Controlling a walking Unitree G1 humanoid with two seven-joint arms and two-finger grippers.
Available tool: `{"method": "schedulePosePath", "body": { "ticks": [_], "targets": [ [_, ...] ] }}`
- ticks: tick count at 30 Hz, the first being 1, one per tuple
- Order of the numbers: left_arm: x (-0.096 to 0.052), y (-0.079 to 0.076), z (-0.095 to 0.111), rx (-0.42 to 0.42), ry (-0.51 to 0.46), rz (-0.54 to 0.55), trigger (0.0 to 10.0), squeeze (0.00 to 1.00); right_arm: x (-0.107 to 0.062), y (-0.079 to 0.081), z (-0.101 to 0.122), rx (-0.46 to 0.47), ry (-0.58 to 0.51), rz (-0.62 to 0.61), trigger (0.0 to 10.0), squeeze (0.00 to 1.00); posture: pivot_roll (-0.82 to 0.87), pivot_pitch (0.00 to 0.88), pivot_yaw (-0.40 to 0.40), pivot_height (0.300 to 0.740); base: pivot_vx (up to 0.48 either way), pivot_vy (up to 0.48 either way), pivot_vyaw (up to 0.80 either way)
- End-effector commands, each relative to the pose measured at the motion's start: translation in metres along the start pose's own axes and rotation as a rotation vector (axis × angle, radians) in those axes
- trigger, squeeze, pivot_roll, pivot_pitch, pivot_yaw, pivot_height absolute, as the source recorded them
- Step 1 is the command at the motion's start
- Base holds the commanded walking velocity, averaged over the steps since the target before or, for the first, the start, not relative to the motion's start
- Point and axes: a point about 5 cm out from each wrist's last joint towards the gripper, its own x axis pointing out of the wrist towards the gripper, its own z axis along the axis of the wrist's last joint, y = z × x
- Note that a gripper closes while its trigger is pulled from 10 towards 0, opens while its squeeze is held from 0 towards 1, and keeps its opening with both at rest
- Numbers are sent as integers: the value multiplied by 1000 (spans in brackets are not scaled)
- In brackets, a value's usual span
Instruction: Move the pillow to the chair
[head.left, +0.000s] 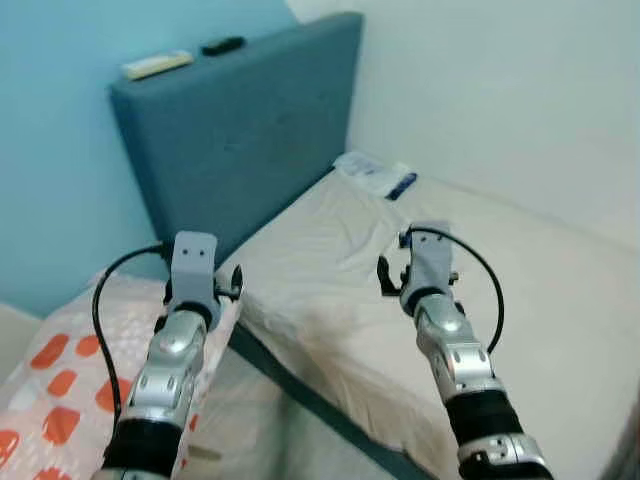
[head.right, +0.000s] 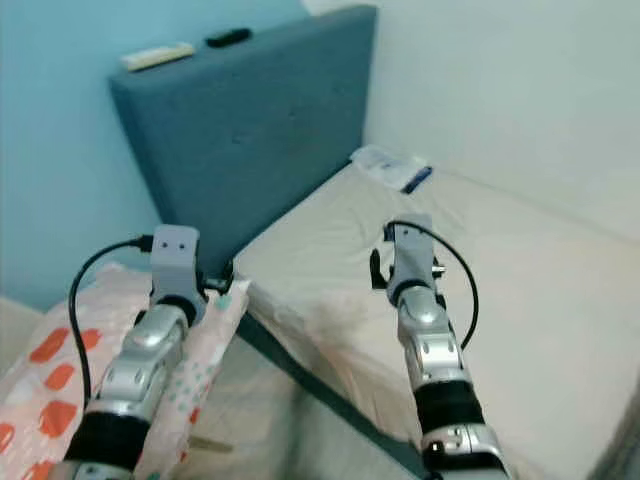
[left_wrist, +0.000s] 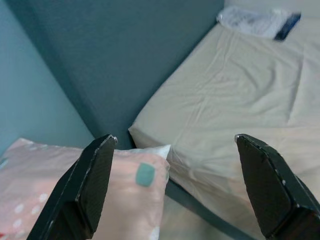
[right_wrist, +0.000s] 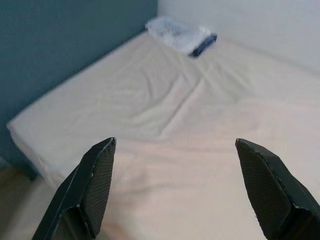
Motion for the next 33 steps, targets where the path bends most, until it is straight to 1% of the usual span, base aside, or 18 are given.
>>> {"method": "schedulePosePath", "body": {
  "ticks": [1, 7, 11, 17, 20, 21, 25, 27, 31, 33],
  "targets": [
    [0, 1, -2, 15, 8, 7, 10000, 0, -1, -2, -4, 4, 17, 5, 10000, 0, 41, 51, 2, 740, 0, 0, -800],
    [1, 4, -2, 17, 7, 16, 10000, 0, -3, 0, -4, 14, 3, 18, 10000, 0, 39, 48, 4, 740, 0, 0, -800],
    [1, 4, -3, 1, 21, 10, 10000, 0, -3, 0, -3, 14, 6, 16, 10000, 0, 37, 53, 2, 740, 0, 0, -800],
    [1, 4, -5, 14, 19, 20, 10000, 0, -3, 0, -4, -4, 10, 27, 10000, 0, 32, 54, -7, 740, 0, 0, -800],
    [1, 5, -6, 16, 17, 33, 10000, 0, -3, 1, -4, -19, 12, 43, 10000, 0, 9, 58, -35, 740, 0, 0, -800],
    [0, 4, -8, 11, 20, 40, 10000, 0, -3, 1, -3, -29, 15, 55, 10000, 0, -1, 61, -50, 740, 0, 0, -800],
    [-2, 2, -11, -2, 24, 51, 10000, 0, -4, 1, -2, -46, 18, 72, 10000, 0, -12, 63, -64, 740, 0, 0, -800],
    [-5, -1, -14, -16, 29, 57, 10000, 0, -5, -1, -3, -57, 22, 85, 10000, 0, -23, 68, -87, 740, 0, 0, -800],
    [-9, -4, -16, -32, 27, 60, 10000, 0, -5, -3, -2, -60, 22, 93, 10000, 0, -24, 75, -94, 740, 0, 0, -800],
    [-10, -5, -14, -42, 8, 52, 10000, 0, -4, -6, 0, -74, 7, 68, 10000, 0, -23, 77, -92, 740, 0, 0, -294]
  ]
}}
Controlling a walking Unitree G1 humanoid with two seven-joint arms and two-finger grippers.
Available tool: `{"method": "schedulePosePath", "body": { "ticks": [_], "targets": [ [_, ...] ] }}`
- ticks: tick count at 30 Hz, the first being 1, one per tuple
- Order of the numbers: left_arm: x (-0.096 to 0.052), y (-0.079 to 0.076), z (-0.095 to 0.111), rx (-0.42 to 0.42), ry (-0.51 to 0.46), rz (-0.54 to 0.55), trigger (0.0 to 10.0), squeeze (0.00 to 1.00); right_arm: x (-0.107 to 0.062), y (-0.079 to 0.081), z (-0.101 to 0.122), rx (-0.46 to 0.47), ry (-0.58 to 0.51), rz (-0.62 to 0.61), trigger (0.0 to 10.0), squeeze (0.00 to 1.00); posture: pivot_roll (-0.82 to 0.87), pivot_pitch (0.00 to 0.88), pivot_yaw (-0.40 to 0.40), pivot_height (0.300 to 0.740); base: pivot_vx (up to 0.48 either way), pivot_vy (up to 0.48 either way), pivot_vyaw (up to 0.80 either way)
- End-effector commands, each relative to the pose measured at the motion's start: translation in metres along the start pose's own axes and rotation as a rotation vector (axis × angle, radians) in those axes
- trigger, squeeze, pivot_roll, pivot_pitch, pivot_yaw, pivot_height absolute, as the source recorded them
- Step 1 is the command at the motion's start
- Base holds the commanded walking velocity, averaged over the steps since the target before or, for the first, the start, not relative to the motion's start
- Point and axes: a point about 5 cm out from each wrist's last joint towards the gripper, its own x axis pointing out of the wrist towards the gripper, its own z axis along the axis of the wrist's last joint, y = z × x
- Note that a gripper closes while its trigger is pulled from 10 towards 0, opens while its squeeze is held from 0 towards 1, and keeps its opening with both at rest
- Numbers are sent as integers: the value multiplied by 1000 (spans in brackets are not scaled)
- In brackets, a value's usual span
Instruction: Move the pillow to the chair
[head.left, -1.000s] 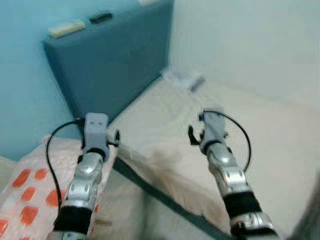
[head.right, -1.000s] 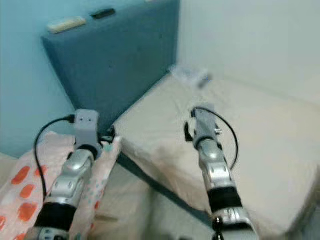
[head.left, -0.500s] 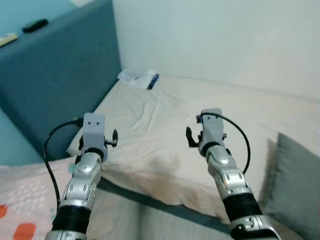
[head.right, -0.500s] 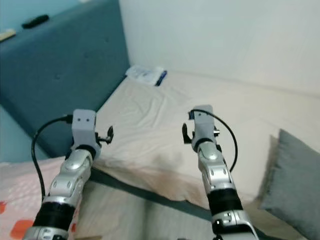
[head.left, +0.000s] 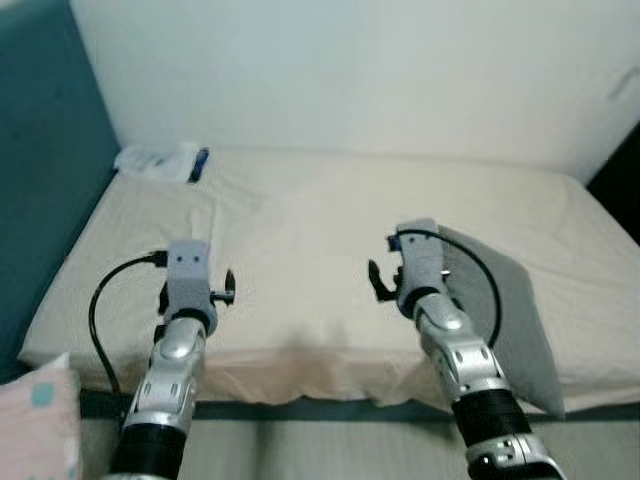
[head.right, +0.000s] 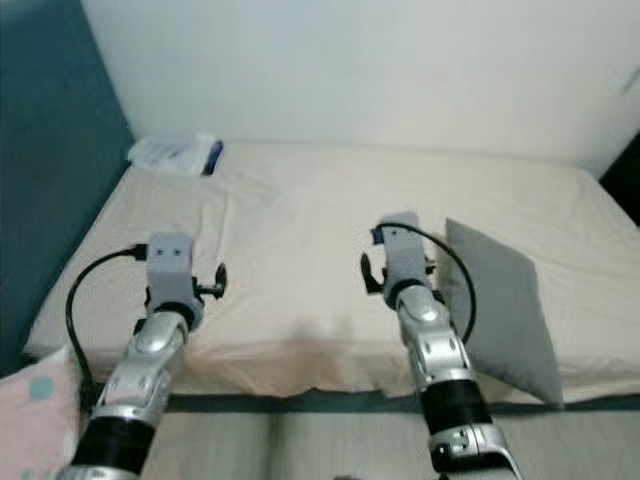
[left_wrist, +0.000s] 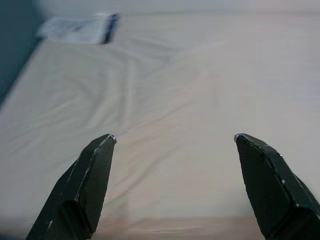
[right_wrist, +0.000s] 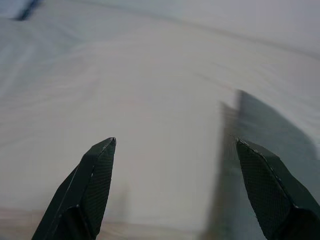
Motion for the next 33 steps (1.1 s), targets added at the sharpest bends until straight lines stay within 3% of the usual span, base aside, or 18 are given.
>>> {"method": "schedulePosePath", "body": {
  "ticks": [1, 19, 33],
  "targets": [
    [-3, 1, -1, -9, -11, 1, 10000, 0, 1, 0, 3, -18, -16, -6, 10000, 0, -23, 77, -92, 740, 0, 0, 0],
    [0, -6, 10, 2, -58, -37, 10000, 0, 0, 0, 7, 28, -47, -20, 10000, 0, -8, 79, -38, 740, 0, 0, 0],
    [2, -5, 11, 13, -57, -45, 10000, 0, -1, 4, 5, 41, -49, -19, 10000, 0, 4, 82, -29, 740, 0, -436, 0]
  ]
}}
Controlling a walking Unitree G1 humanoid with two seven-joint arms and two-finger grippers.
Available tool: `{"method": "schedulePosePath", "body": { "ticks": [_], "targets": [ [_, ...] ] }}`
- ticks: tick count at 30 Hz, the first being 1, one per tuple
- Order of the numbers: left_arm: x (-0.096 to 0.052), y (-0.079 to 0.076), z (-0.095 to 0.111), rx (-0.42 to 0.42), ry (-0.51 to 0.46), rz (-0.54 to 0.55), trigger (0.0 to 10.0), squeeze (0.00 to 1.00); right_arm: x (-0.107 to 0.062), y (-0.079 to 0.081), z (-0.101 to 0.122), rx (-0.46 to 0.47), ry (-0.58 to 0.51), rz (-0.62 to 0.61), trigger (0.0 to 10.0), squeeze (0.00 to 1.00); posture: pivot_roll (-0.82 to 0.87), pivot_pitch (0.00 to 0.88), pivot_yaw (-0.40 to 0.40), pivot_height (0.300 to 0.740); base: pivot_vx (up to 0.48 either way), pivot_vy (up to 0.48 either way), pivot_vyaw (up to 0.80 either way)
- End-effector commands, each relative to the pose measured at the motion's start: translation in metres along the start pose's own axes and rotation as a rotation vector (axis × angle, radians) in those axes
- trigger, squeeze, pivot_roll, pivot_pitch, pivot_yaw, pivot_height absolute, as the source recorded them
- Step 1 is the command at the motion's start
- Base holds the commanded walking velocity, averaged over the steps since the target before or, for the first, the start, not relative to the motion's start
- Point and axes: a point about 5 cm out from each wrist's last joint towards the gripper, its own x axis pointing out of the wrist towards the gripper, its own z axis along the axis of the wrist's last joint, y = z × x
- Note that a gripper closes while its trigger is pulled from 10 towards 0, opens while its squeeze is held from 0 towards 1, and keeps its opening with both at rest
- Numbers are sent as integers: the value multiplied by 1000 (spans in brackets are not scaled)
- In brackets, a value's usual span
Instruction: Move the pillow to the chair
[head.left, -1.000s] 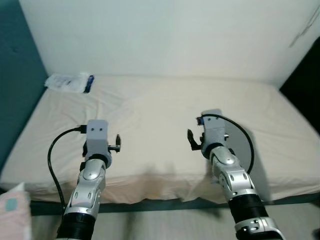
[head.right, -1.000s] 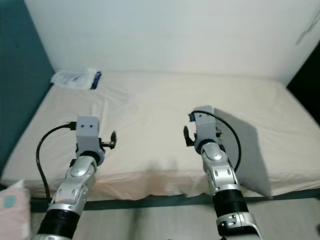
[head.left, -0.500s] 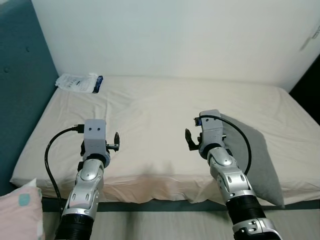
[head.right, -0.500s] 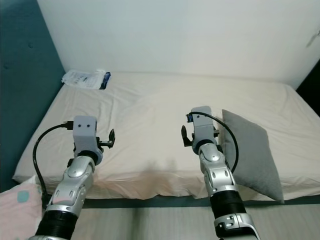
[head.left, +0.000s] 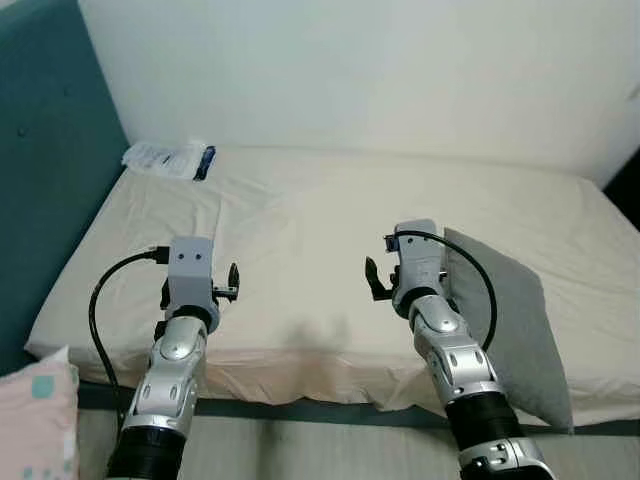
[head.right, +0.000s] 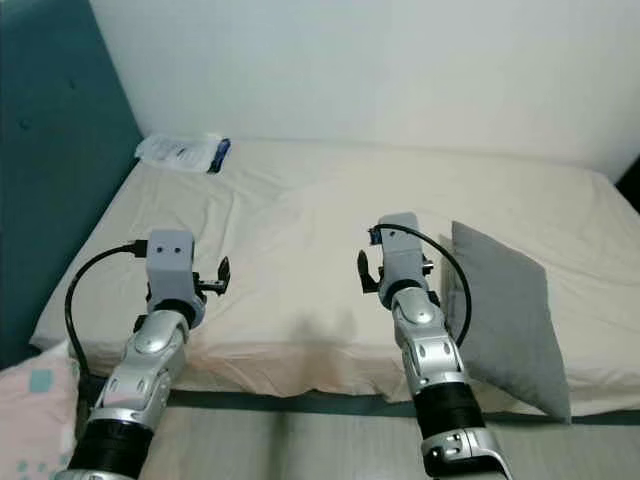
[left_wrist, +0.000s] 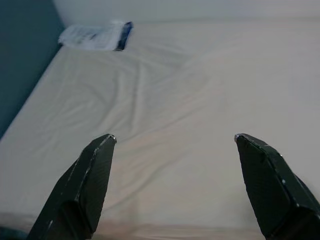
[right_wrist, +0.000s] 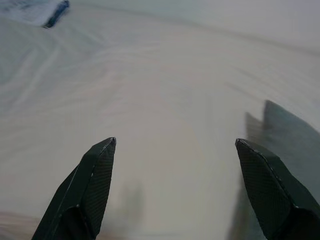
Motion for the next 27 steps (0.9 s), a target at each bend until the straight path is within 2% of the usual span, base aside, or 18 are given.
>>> {"method": "schedulePosePath", "body": {
  "ticks": [1, 18, 20, 27],
  "targets": [
    [0, -1, 1, 7, -2, -8, 10000, 0, 0, -2, 2, 23, -16, -9, 10000, 0, 4, 82, -29, 740, 0, -442, 0],
    [1, 0, 2, 14, 2, -14, 10000, 0, 0, 0, 2, 30, -15, -6, 10000, 0, 4, 74, -27, 740, 0, -443, 0],
    [2, -1, 1, -16, 13, -14, 10000, 0, 0, 0, 2, 30, -14, -6, 10000, 0, 4, 72, -26, 740, 0, 0, 0],
    [2, -1, 1, -9, 16, -17, 10000, 0, 0, 0, 1, 27, -12, -5, 10000, 0, 5, 69, -25, 740, 0, 0, 0]
  ]
}}
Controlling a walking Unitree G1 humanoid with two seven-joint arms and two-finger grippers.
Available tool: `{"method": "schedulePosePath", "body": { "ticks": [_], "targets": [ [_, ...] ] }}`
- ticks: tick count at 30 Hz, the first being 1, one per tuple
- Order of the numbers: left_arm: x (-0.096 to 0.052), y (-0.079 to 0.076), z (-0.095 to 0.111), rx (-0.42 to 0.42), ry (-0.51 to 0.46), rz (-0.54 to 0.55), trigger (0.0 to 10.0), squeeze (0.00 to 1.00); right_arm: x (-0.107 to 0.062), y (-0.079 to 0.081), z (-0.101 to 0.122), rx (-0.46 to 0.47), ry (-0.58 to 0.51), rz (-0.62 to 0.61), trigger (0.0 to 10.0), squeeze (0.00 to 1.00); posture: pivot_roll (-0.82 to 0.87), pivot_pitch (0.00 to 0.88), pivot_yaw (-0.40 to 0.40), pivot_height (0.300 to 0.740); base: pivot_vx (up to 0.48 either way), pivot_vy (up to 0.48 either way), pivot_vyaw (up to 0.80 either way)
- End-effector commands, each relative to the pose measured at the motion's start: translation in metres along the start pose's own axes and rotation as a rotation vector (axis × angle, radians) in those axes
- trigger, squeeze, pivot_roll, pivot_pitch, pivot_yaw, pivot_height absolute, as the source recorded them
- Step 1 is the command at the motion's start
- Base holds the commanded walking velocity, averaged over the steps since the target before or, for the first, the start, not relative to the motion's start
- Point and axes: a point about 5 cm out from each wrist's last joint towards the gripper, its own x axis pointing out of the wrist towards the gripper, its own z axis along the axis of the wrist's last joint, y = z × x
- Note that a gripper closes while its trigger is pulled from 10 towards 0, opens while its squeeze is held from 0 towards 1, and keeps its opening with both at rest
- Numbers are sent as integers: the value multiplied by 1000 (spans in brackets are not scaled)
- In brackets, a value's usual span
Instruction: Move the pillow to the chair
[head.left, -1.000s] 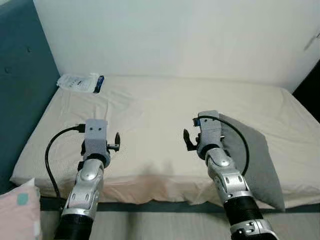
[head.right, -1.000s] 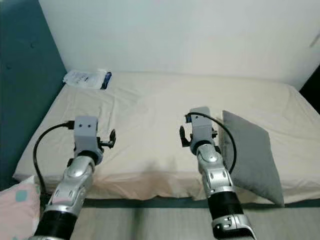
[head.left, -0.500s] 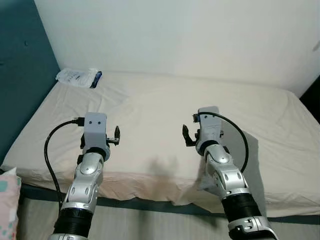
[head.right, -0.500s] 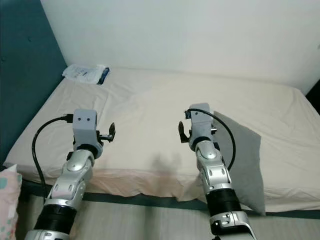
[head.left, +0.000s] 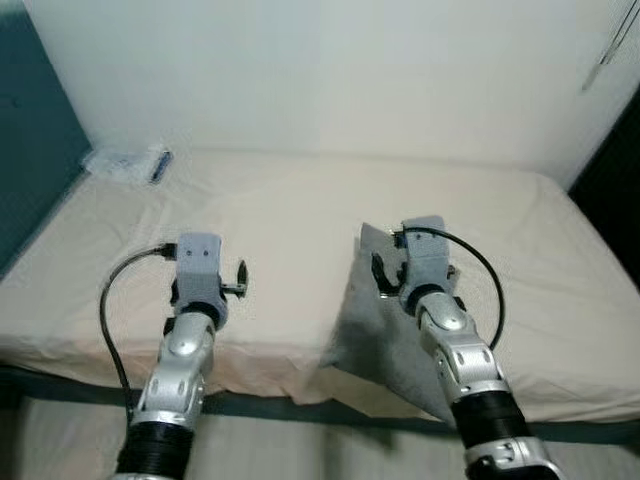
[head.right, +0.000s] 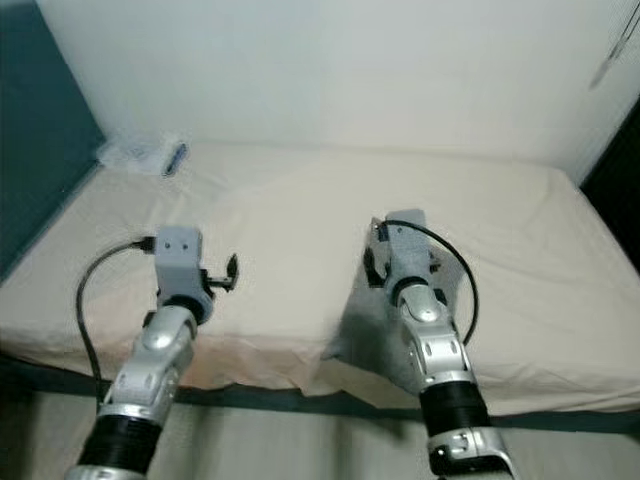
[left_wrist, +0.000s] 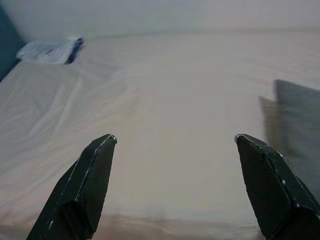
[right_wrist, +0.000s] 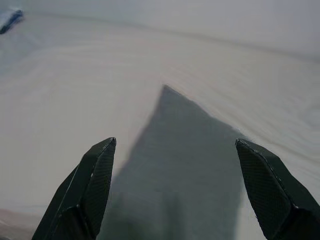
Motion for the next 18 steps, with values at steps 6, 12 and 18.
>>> {"method": "schedulePosePath", "body": {
  "ticks": [6, 12, 18],
  "targets": [
    [-1, 2, -5, 4, 26, -2, 10000, 0, 0, 4, -1, 13, 2, 14, 10000, 0, 5, 64, -24, 740, 0, 0, 0],
    [0, 1, -6, 3, 33, -6, 10000, 0, 0, 4, -2, 14, 5, 15, 10000, 0, 5, 60, -22, 740, 0, 0, 0],
    [0, 0, -5, -7, 30, -20, 10000, 0, 0, 5, -2, 17, 7, 15, 10000, 0, 5, 66, -22, 740, 0, 0, 0]
  ]
}}
